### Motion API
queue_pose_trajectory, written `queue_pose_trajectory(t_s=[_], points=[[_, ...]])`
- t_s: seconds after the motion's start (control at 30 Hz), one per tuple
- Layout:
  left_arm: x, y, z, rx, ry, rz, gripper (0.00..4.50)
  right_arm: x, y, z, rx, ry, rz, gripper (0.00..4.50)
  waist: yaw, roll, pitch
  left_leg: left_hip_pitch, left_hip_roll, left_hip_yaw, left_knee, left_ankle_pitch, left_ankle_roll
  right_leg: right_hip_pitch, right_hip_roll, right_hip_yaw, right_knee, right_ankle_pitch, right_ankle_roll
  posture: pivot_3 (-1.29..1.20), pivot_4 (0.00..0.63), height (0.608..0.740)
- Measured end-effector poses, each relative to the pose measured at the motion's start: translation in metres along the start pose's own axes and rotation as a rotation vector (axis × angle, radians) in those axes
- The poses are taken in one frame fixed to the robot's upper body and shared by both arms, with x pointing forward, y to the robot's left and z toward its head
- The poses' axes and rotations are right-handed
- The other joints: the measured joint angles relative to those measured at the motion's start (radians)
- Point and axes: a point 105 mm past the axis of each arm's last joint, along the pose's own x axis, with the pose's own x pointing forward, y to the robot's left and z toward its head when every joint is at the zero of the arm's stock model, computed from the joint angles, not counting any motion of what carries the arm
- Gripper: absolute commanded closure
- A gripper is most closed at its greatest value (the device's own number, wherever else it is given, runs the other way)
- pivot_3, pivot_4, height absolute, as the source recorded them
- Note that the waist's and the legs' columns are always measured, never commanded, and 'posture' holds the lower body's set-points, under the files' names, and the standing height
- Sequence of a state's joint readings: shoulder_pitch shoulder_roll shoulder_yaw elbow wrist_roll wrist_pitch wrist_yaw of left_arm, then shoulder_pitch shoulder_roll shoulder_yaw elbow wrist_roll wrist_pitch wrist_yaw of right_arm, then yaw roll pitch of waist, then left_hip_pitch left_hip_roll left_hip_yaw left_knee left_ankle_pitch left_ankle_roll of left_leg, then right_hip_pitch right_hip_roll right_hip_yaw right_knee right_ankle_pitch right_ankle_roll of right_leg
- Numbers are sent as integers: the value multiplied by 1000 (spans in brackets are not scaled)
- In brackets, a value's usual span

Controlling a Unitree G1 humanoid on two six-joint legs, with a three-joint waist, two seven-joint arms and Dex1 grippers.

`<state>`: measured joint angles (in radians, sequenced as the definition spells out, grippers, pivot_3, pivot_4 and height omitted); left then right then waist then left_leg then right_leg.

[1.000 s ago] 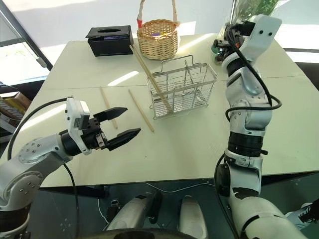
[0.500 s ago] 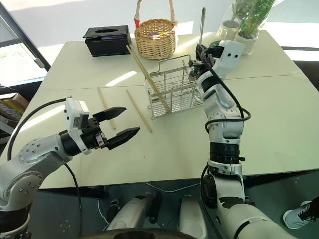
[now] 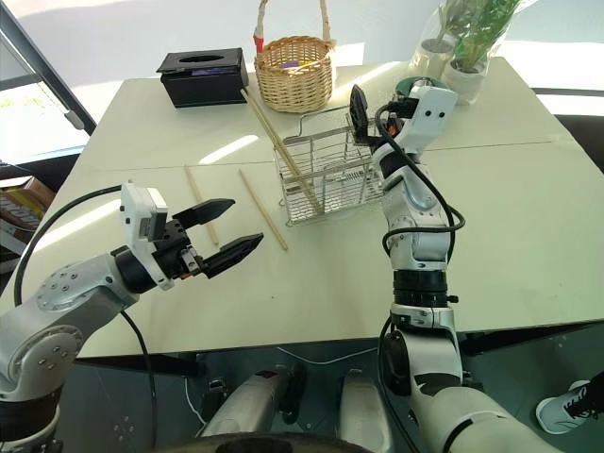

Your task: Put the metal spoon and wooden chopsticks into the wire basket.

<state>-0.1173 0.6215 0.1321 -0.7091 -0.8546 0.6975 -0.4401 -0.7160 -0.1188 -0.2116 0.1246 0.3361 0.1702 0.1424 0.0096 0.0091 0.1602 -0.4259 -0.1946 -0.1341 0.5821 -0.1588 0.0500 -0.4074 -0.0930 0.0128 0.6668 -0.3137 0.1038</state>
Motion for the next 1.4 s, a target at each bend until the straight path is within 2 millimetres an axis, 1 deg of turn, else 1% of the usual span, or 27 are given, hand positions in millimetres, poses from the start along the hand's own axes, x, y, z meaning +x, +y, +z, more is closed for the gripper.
queue_pose_trajectory(t_s=[0.23,0.3,0.4,0.47,0.53,0.6,0.67,0.8,0.93,1.03,1.2,1.4], points=[[1,1,1,-4,-17,17,0,0,-7,4,-34,23,-9,34,1,0,0,0,0,0,0,0,0,0,0,0,0,0,0,0,150,740],[1,5,0,-3,-24,52,0,-1,-9,14,-70,41,14,34,2,0,0,0,0,0,0,0,1,0,0,0,0,0,0,0,150,740],[1,14,-6,-15,-26,125,0,-4,-3,32,-134,85,103,34,3,0,0,0,0,0,-1,-1,1,0,0,0,0,0,0,0,150,740],[1,24,-12,-13,-35,203,0,-12,2,41,-195,162,194,34,4,-1,0,-1,0,0,-1,-1,2,0,-1,0,-1,0,0,0,150,740],[4,31,-21,-25,-24,270,0,-24,7,48,-244,234,276,34,5,-1,0,-1,0,0,-1,-2,3,2,-2,0,-2,0,0,0,150,740],[5,39,-28,-39,-21,333,0,-38,10,47,-264,326,354,34,4,-3,0,-2,0,0,0,-2,3,3,-2,0,-3,0,-1,0,150,740],[8,47,-39,-31,13,400,0,-57,12,42,-259,440,434,34,4,-5,2,-3,0,1,0,-2,4,4,-2,0,-4,0,-1,0,150,740],[23,55,-52,32,77,498,0,-88,14,41,-227,603,550,34,3,-6,2,-9,0,1,8,-5,8,2,-2,-1,-4,0,0,0,150,740],[39,54,-62,66,106,514,0,-103,15,44,-194,684,617,34,5,-6,3,-14,0,1,13,-6,10,0,-2,-2,-5,2,3,0,150,740],[54,54,-68,47,114,513,0,-108,13,44,-191,713,634,34,8,-8,4,-16,0,1,15,-6,10,-1,-2,-2,-5,3,6,0,150,740],[72,66,-70,49,107,588,0,-110,10,42,-193,722,640,34,6,-10,5,-17,0,1,16,-6,10,-1,-2,-3,-5,4,7,0,150,740],[96,78,-62,98,117,686,0,-109,7,33,-212,733,636,34,7,-11,5,-17,0,1,17,-6,10,-1,-2,-3,-5,5,9,0,150,740]])
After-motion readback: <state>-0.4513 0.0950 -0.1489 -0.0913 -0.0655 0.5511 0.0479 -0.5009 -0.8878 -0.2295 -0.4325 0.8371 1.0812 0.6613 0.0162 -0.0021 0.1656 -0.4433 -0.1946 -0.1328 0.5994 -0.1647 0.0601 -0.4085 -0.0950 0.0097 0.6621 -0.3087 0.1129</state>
